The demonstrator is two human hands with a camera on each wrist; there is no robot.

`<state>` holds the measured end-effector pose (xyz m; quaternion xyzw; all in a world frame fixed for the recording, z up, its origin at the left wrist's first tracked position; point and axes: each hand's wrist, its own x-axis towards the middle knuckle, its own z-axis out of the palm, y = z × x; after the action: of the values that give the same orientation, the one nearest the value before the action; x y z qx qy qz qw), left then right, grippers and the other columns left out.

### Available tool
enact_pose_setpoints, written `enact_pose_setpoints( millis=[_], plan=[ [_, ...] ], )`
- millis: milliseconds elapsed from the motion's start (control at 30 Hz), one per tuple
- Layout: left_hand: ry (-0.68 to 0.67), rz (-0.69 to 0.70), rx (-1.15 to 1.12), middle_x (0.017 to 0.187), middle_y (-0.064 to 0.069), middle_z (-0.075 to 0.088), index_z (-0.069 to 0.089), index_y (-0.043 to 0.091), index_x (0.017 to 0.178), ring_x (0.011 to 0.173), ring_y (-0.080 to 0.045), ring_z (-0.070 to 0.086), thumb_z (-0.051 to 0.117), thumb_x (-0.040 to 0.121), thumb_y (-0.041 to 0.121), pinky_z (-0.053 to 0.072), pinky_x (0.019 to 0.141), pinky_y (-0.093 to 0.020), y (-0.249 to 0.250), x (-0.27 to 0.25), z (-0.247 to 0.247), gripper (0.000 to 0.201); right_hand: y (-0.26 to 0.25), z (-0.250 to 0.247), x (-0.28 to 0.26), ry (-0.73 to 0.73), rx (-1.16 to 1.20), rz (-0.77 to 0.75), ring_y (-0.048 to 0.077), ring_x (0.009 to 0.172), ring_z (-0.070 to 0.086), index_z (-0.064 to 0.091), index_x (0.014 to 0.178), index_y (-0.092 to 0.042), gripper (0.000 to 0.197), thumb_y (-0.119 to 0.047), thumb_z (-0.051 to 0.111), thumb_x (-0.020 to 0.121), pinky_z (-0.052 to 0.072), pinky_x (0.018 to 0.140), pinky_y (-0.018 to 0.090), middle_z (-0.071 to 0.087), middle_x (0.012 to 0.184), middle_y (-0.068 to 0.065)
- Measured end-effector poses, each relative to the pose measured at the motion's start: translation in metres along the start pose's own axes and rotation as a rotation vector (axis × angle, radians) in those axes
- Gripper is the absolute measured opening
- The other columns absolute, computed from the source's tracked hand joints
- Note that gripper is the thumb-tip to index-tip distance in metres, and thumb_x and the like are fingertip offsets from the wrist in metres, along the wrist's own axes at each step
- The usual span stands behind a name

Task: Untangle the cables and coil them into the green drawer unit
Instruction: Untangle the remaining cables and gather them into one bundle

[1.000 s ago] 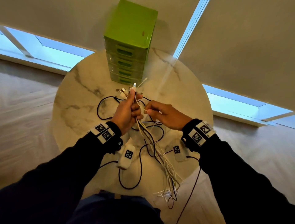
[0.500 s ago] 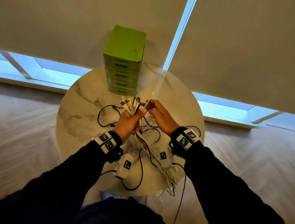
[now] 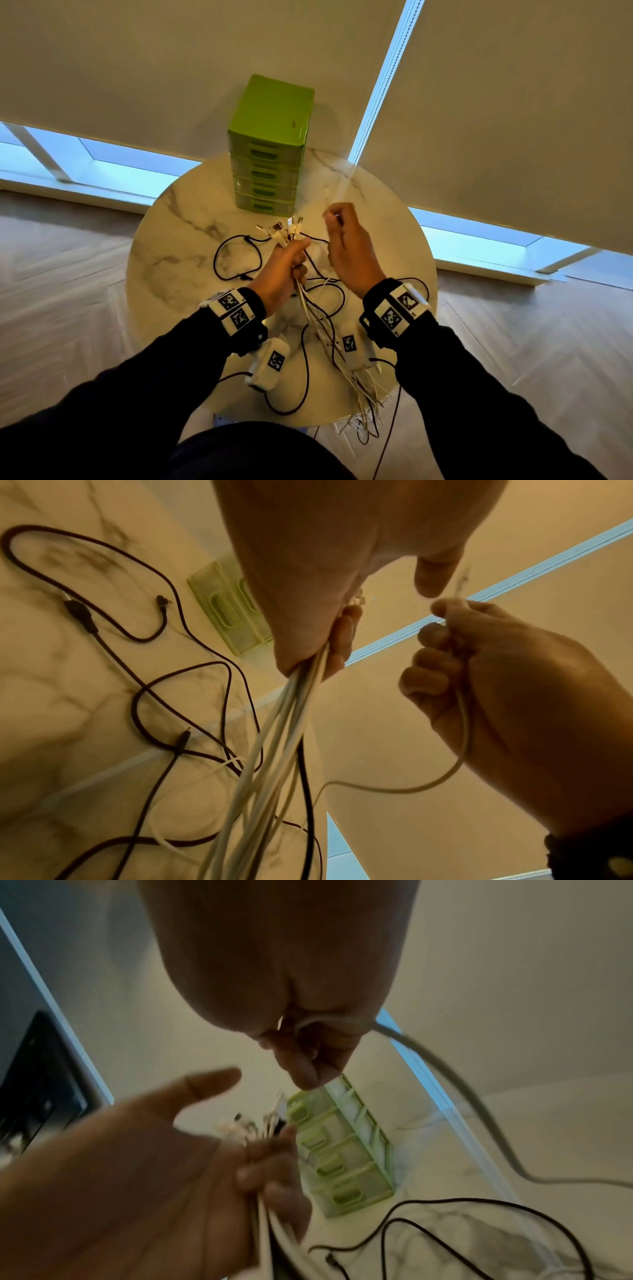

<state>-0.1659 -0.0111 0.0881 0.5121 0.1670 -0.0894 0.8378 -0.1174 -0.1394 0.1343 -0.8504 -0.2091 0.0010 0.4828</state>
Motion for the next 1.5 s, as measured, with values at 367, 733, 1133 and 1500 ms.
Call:
enact_pose_setpoints(
  millis=[367, 733, 1133, 1500],
  plan=[
    [-0.037, 0.08, 0.017, 0.124, -0.031, 0.062, 0.055, 0.001, 0.13, 0.121, -0.04, 0.061, 0.044, 0.096, 0.058, 0.046, 0.107, -0.054, 0.002, -0.004, 0.012, 0.068, -0.001, 0.016, -0.028, -0.191, -0.186, 0.01, 0.018, 0.081, 0.064, 0.049, 0.116, -0.018, 0.017, -0.025, 0.038, 0.107, 0.056, 0.074, 0.04, 0.066, 0.096, 0.002],
    [0.121, 0.174, 0.16, 0.066, 0.004, 0.036, 0.044, 0.022, 0.08, 0.058, -0.011, 0.034, 0.031, 0.103, 0.059, 0.034, 0.057, -0.028, 0.001, 0.004, 0.003, 0.046, 0.022, 0.011, -0.049, -0.363, -0.084, 0.084, 0.008, 0.059, 0.052, 0.047, 0.1, -0.024, 0.019, -0.04, 0.04, 0.107, 0.044, 0.059, 0.031, 0.058, 0.071, -0.007],
    [0.217, 0.294, -0.113, 0.061, 0.009, 0.032, 0.04, 0.023, 0.078, 0.05, -0.007, 0.026, 0.035, 0.104, 0.053, 0.024, 0.045, -0.023, 0.066, 0.018, -0.022, 0.04, 0.13, -0.019, -0.091, -0.54, -0.229, 0.326, 0.005, 0.057, 0.046, 0.051, 0.071, -0.024, 0.049, -0.06, 0.035, 0.101, 0.044, 0.07, 0.031, 0.051, 0.06, -0.009],
    [0.088, 0.254, 0.256, 0.06, 0.01, 0.032, 0.041, 0.02, 0.08, 0.051, -0.008, 0.029, 0.038, 0.109, 0.033, 0.025, 0.051, -0.025, 0.039, 0.009, -0.009, 0.032, 0.076, -0.012, -0.013, -0.228, 0.101, 0.253, 0.028, 0.068, 0.069, 0.054, 0.095, -0.005, 0.03, -0.028, 0.04, 0.108, 0.056, 0.074, 0.042, 0.064, 0.066, 0.01]
  ],
)
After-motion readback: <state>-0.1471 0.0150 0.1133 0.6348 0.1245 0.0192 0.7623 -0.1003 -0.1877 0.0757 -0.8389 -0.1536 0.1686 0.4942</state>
